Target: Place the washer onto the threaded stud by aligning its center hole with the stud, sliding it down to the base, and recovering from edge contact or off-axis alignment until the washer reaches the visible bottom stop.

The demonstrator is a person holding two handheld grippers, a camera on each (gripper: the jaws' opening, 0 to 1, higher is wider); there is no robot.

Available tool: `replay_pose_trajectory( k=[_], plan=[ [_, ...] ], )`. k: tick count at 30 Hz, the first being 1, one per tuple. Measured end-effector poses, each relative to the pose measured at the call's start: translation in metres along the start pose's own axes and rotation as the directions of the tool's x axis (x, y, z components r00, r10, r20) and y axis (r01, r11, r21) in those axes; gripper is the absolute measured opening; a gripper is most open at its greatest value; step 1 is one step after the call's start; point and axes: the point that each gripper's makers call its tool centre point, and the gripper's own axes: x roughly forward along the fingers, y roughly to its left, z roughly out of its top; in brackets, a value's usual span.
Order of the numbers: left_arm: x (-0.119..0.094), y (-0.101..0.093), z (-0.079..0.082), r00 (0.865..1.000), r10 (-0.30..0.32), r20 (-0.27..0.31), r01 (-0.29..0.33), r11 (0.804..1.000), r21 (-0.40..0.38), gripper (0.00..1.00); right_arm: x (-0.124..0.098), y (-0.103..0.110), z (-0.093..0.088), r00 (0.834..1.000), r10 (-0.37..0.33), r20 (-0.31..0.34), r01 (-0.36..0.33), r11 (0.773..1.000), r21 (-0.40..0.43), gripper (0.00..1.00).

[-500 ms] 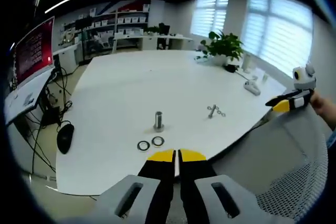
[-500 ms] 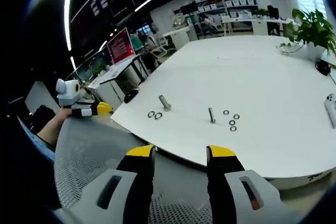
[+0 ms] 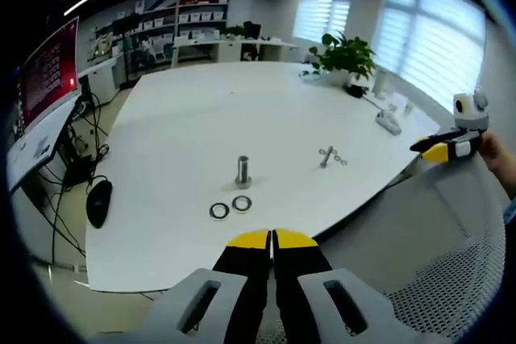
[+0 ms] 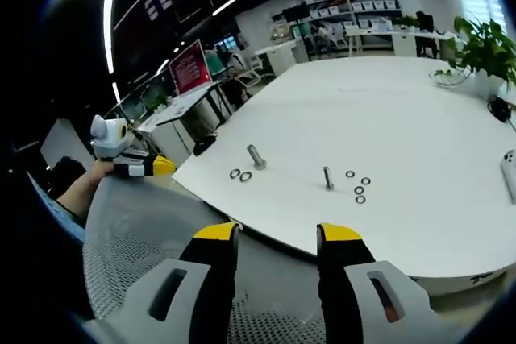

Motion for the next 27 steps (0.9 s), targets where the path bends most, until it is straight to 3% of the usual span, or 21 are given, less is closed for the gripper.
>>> replay_pose_trajectory(
  k=[4, 9, 20, 23, 27],
  plan=[
    [-0.0004, -0.0001, 0.0003, 1.000, 0.000, 0.003, 0.000, 1.000, 0.001, 0.00, 0.0007, -0.0019, -0.0016, 1.000, -0.006, -0.014, 0.006, 0.999, -0.034, 0.39],
    [-0.0002, 0.0000, 0.0002, 1.000, -0.001, 0.002, 0.001, 1.000, 0.001, 0.00, 0.0025, -0.0008, -0.0034, 1.000, -0.004, -0.029, 0.002, 0.997, -0.083, 0.29],
    [-0.0002, -0.0003, -0.0004, 1.000, -0.002, -0.002, 0.002, 1.000, 0.003, 0.00, 0.0041, 0.0004, -0.0044, 0.999, 0.004, -0.039, -0.009, 0.992, -0.127, 0.29],
    [-0.0001, -0.0002, -0.0002, 1.000, -0.003, -0.001, 0.003, 1.000, 0.004, 0.00, 0.0037, 0.0050, 0.0027, 1.000, 0.027, 0.002, -0.026, 0.980, -0.198, 0.29],
    [-0.0001, 0.0002, 0.0001, 1.000, -0.001, 0.001, 0.001, 1.000, 0.002, 0.00, 0.0038, 0.0036, 0.0014, 1.000, 0.017, -0.007, -0.018, 0.982, -0.186, 0.29]
  ],
)
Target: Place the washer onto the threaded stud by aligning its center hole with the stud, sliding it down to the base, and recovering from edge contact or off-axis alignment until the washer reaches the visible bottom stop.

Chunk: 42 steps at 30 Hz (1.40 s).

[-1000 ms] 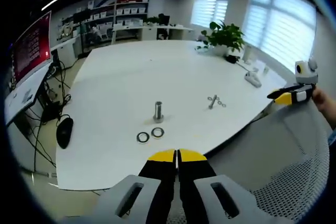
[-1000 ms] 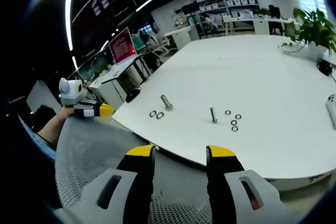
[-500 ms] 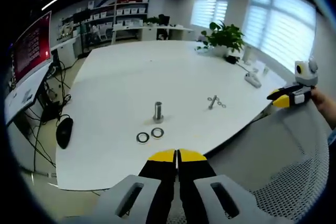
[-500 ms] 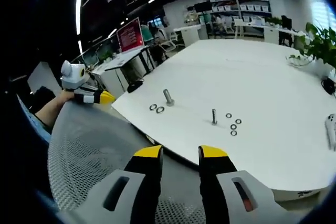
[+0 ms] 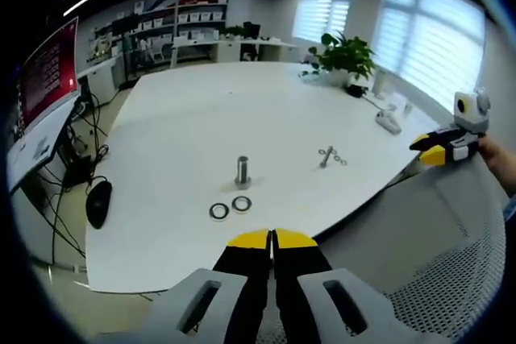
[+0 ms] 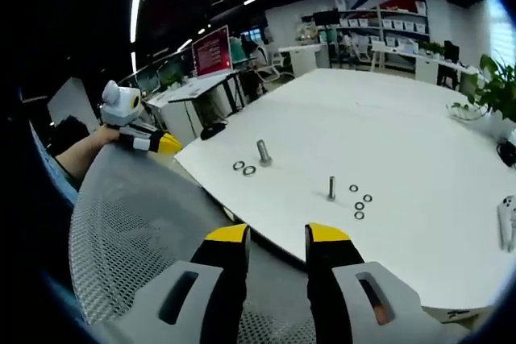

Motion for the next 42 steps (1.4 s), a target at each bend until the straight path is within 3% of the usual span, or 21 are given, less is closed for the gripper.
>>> replay_pose_trajectory(
  k=[9, 18, 21, 23, 27, 29, 31, 32, 33, 38, 42],
  plan=[
    [0.000, 0.001, 0.001, 1.000, 0.003, 0.008, -0.003, 1.000, -0.002, 0.00, -0.004, -0.007, 0.001, 1.000, -0.005, 0.000, 0.005, 1.000, 0.010, 0.26],
    [0.000, 0.001, 0.001, 1.000, 0.005, 0.006, -0.005, 1.000, -0.005, 0.00, -0.009, -0.012, 0.005, 0.999, -0.003, 0.038, 0.001, 0.999, 0.054, 0.21],
    [0.000, 0.001, 0.001, 1.000, 0.006, 0.005, -0.006, 1.000, -0.006, 0.00, -0.012, -0.010, 0.010, 0.997, 0.033, 0.076, -0.039, 0.996, 0.074, 0.20],
    [0.000, 0.001, 0.001, 1.000, 0.006, 0.006, -0.006, 1.000, -0.007, 0.00, -0.012, -0.012, 0.009, 0.998, 0.016, 0.064, -0.021, 0.997, 0.068, 0.19],
    [0.000, 0.001, 0.001, 1.000, 0.006, 0.005, -0.005, 1.000, -0.007, 0.00, -0.016, -0.018, 0.012, 0.996, 0.002, 0.088, -0.008, 0.998, 0.067, 0.08],
    [0.000, 0.001, 0.001, 1.000, 0.006, 0.005, -0.006, 1.000, -0.007, 0.00, -0.018, -0.018, 0.013, 0.995, 0.015, 0.096, -0.024, 0.995, 0.096, 0.07],
    [0.000, 0.001, 0.001, 1.000, 0.007, 0.006, -0.007, 1.000, -0.007, 0.00, -0.022, -0.012, 0.018, 0.990, 0.076, 0.118, -0.090, 0.989, 0.118, 0.04],
    [0.000, 0.001, 0.001, 1.000, 0.007, 0.006, -0.007, 1.000, -0.007, 0.00, -0.024, -0.012, 0.020, 0.989, 0.081, 0.122, -0.095, 0.989, 0.111, 0.03],
    [0.000, 0.001, 0.001, 1.000, 0.006, 0.005, -0.006, 1.000, -0.006, 0.00, -0.027, -0.006, 0.021, 0.984, 0.134, 0.114, -0.145, 0.984, 0.102, 0.03],
    [0.000, 0.001, 0.001, 1.000, 0.004, 0.003, -0.004, 1.000, -0.004, 0.00, -0.024, -0.009, 0.037, 0.987, 0.133, 0.088, -0.136, 0.990, 0.031, 0.05],
    [0.000, 0.001, 0.000, 1.000, 0.004, -0.001, -0.004, 1.000, -0.003, 0.00, -0.016, -0.002, 0.060, 0.980, 0.185, 0.068, -0.181, 0.981, -0.064, 0.08]
  ],
)
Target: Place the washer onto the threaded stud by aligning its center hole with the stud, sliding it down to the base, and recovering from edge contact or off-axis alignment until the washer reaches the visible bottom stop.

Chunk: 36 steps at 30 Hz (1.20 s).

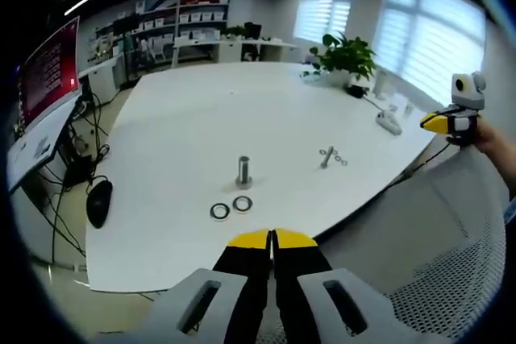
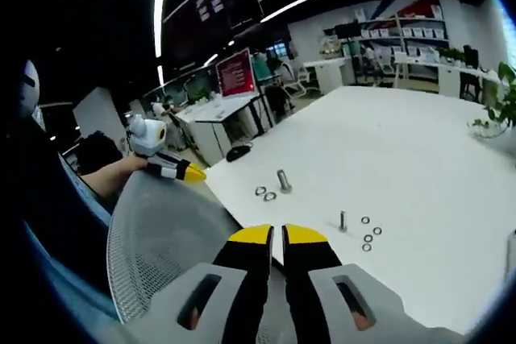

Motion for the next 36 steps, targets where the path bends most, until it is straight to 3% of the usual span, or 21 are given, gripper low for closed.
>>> replay_pose_trajectory(
  k=[4, 6, 9, 11, 14, 15, 17, 21, 28, 30, 32, 34, 36],
  plan=[
    [0.002, 0.000, -0.004, 1.000, -0.004, -0.026, 0.004, 1.000, 0.003, 0.00, 0.015, 0.006, 0.016, 0.997, 0.063, -0.047, -0.066, 0.995, -0.080, 0.14],
    [0.003, 0.000, -0.005, 0.999, -0.007, -0.035, 0.007, 1.000, 0.008, 0.00, 0.027, 0.012, 0.023, 0.991, 0.082, -0.103, -0.096, 0.985, -0.145, 0.19],
    [0.002, -0.001, -0.005, 0.999, -0.009, -0.036, 0.010, 1.000, 0.009, 0.00, 0.048, 0.022, 0.033, 0.980, 0.088, -0.180, -0.134, 0.955, -0.264, 0.25],
    [0.002, -0.001, -0.005, 0.999, -0.009, -0.036, 0.009, 1.000, 0.007, 0.00, 0.059, 0.024, 0.037, 0.967, 0.083, -0.240, -0.156, 0.940, -0.305, 0.26],
    [0.002, 0.001, -0.002, 1.000, -0.008, -0.012, 0.008, 1.000, -0.012, 0.00, 0.077, 0.027, 0.047, 0.958, 0.085, -0.275, -0.181, 0.921, -0.346, 0.30],
    [0.002, 0.001, -0.002, 1.000, -0.009, -0.013, 0.008, 1.000, -0.016, 0.00, 0.084, 0.031, 0.051, 0.953, 0.094, -0.288, -0.203, 0.903, -0.378, 0.30],
    [0.002, 0.002, -0.002, 1.000, -0.004, -0.010, 0.004, 1.000, -0.014, 0.00, 0.091, 0.034, 0.053, 0.947, 0.098, -0.306, -0.221, 0.891, -0.396, 0.30],
    [0.002, 0.000, -0.002, 1.000, -0.009, -0.008, 0.009, 1.000, -0.009, 0.00, 0.116, 0.049, 0.053, 0.914, 0.118, -0.388, -0.306, 0.829, -0.469, 0.29],
    [0.002, 0.001, -0.003, 1.000, -0.005, -0.010, 0.005, 1.000, -0.020, 0.00, 0.157, 0.069, 0.051, 0.875, 0.154, -0.459, -0.405, 0.754, -0.518, 0.30],
    [0.002, 0.001, -0.003, 1.000, -0.004, -0.013, 0.004, 1.000, -0.020, 0.00, 0.169, 0.071, 0.049, 0.863, 0.161, -0.478, -0.423, 0.747, -0.513, 0.30],
    [0.002, 0.001, -0.004, 1.000, -0.003, -0.019, 0.003, 1.000, -0.019, 0.00, 0.179, 0.073, 0.047, 0.851, 0.164, -0.499, -0.450, 0.718, -0.532, 0.29],
    [0.002, 0.001, -0.005, 1.000, -0.003, -0.025, 0.002, 1.000, -0.016, 0.00, 0.190, 0.073, 0.042, 0.835, 0.157, -0.527, -0.471, 0.698, -0.539, 0.29],
    [0.002, 0.002, -0.005, 1.000, 0.000, -0.023, -0.001, 1.000, -0.020, 0.00, 0.199, 0.072, 0.033, 0.805, 0.147, -0.575, -0.514, 0.658, -0.550, 0.26]
  ],
)
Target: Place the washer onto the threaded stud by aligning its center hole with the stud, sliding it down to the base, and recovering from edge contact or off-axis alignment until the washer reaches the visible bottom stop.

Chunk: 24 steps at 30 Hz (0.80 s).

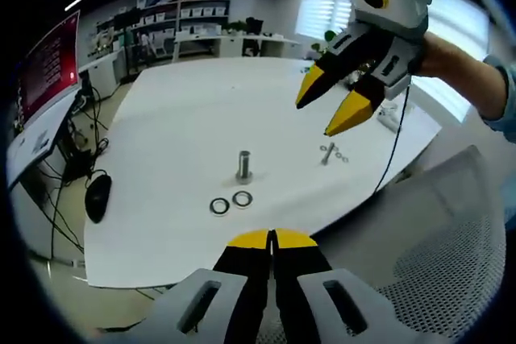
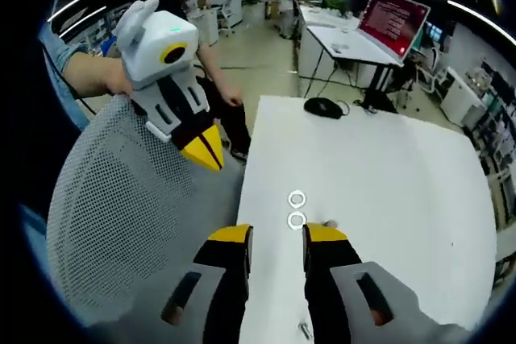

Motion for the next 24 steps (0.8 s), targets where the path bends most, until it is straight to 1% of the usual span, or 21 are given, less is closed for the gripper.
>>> replay_pose_trajectory(
  k=[1, 2, 4, 5, 6, 7, 9, 10, 11, 12, 13, 15, 16, 18, 20, 24],
  plan=[
    [0.000, 0.001, 0.000, 1.000, 0.003, 0.001, -0.003, 1.000, -0.003, 0.00, 0.003, 0.000, -0.001, 1.000, 0.004, -0.013, -0.005, 1.000, -0.007, 0.26],
    [0.000, 0.001, 0.001, 1.000, 0.007, 0.006, -0.007, 1.000, -0.006, 0.00, 0.011, 0.000, -0.003, 0.999, 0.013, -0.036, -0.014, 1.000, -0.027, 0.26],
    [-0.001, 0.002, 0.001, 1.000, 0.010, 0.009, -0.010, 1.000, -0.011, 0.00, 0.025, -0.003, -0.004, 0.999, 0.022, -0.050, -0.024, 0.999, -0.042, 0.26],
    [-0.001, 0.002, 0.001, 1.000, 0.011, 0.009, -0.011, 1.000, -0.011, 0.00, 0.034, -0.003, -0.008, 0.997, 0.041, -0.067, -0.044, 0.998, -0.049, 0.26],
    [-0.001, 0.002, 0.001, 1.000, 0.012, 0.010, -0.012, 1.000, -0.012, 0.00, 0.036, -0.004, -0.009, 0.996, 0.045, -0.074, -0.048, 0.998, -0.049, 0.26],
    [-0.001, 0.003, 0.002, 1.000, 0.015, 0.013, -0.014, 1.000, -0.016, 0.00, 0.047, -0.007, -0.013, 0.994, 0.057, -0.094, -0.063, 0.996, -0.061, 0.26],
    [-0.001, 0.004, 0.003, 1.000, 0.020, 0.018, -0.019, 0.999, -0.026, 0.00, 0.060, -0.010, -0.017, 0.991, 0.066, -0.120, -0.075, 0.995, -0.072, 0.26],
    [0.000, 0.005, 0.003, 0.999, 0.025, 0.022, -0.024, 0.999, -0.032, 0.00, 0.065, -0.012, -0.020, 0.988, 0.066, -0.139, -0.079, 0.993, -0.091, 0.25],
    [0.000, 0.006, 0.004, 0.999, 0.029, 0.022, -0.028, 0.999, -0.032, 0.00, 0.071, -0.013, -0.026, 0.981, 0.077, -0.177, -0.098, 0.988, -0.115, 0.24],
    [0.000, 0.007, 0.003, 0.999, 0.040, 0.018, -0.039, 0.999, -0.025, 0.00, 0.077, -0.013, -0.027, 0.980, 0.086, -0.182, -0.108, 0.987, -0.115, 0.23],
    [0.000, 0.010, 0.003, 0.998, 0.061, 0.005, -0.061, 0.998, 0.015, 0.00, 0.083, -0.012, -0.028, 0.979, 0.096, -0.181, -0.117, 0.987, -0.110, 0.23],
    [0.001, 0.007, 0.005, 0.999, 0.045, 0.020, -0.045, 0.999, 0.004, 0.00, 0.096, -0.012, -0.033, 0.971, 0.129, -0.199, -0.149, 0.985, -0.089, 0.23],
    [0.001, 0.008, 0.007, 0.999, 0.046, 0.030, -0.045, 0.999, -0.012, 0.00, 0.101, -0.013, -0.035, 0.970, 0.128, -0.207, -0.150, 0.984, -0.093, 0.24],
    [0.001, 0.010, 0.006, 0.998, 0.050, 0.027, -0.049, 0.999, -0.011, 0.00, 0.112, -0.019, -0.040, 0.965, 0.118, -0.234, -0.147, 0.983, -0.111, 0.24],
    [0.002, 0.011, 0.005, 0.998, 0.052, 0.017, -0.052, 0.999, -0.016, 0.00, 0.123, -0.024, -0.043, 0.962, 0.111, -0.248, -0.144, 0.983, -0.115, 0.24],
    [0.002, 0.012, 0.005, 0.998, 0.063, 0.015, -0.063, 0.998, -0.013, 0.00, 0.138, -0.028, -0.045, 0.959, 0.094, -0.267, -0.132, 0.983, -0.129, 0.25]
  ],
)
